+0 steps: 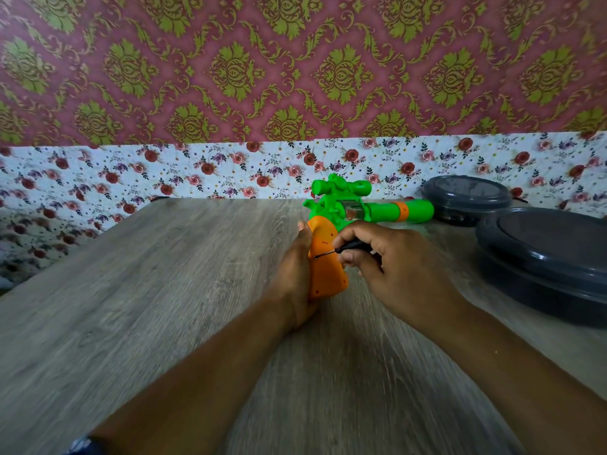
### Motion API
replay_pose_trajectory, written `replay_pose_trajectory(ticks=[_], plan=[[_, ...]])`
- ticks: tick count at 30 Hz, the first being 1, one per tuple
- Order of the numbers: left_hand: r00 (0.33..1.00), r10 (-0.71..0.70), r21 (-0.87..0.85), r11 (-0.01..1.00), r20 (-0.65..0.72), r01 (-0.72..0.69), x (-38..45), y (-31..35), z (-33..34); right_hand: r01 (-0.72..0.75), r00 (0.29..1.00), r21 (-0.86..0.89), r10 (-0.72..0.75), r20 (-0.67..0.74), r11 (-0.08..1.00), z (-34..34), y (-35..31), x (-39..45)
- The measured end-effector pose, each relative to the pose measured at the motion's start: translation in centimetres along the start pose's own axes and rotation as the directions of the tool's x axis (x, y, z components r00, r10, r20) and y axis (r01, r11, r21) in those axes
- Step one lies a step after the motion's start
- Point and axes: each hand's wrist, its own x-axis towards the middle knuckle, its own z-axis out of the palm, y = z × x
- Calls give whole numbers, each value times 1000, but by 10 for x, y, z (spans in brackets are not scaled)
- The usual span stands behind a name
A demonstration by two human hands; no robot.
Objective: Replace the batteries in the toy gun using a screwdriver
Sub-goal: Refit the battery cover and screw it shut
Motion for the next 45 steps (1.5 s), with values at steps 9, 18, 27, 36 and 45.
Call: replay_pose_trajectory(ticks=[9, 18, 27, 36, 45], plan=[[999, 40, 102, 994, 36, -44, -3, -3, 0, -55, 998, -156, 54, -10, 986, 2, 1, -1], [994, 37, 63, 997, 99, -43, 2, -5, -1, -21, 995, -140, 35, 94, 990, 0, -2, 0], [996, 52, 89, 994, 68, -58, 2, -5, 0, 8, 999, -389, 12, 49, 921, -3, -2, -1], [994, 58, 94, 993, 93, -67, 0, -5, 2, 11, 989, -195, 18, 149, 981, -2, -10, 2], [996, 31, 66, 997, 86, -36, -2, -3, 1, -36, 999, -448, 17, -46, 893, 4, -8, -4]])
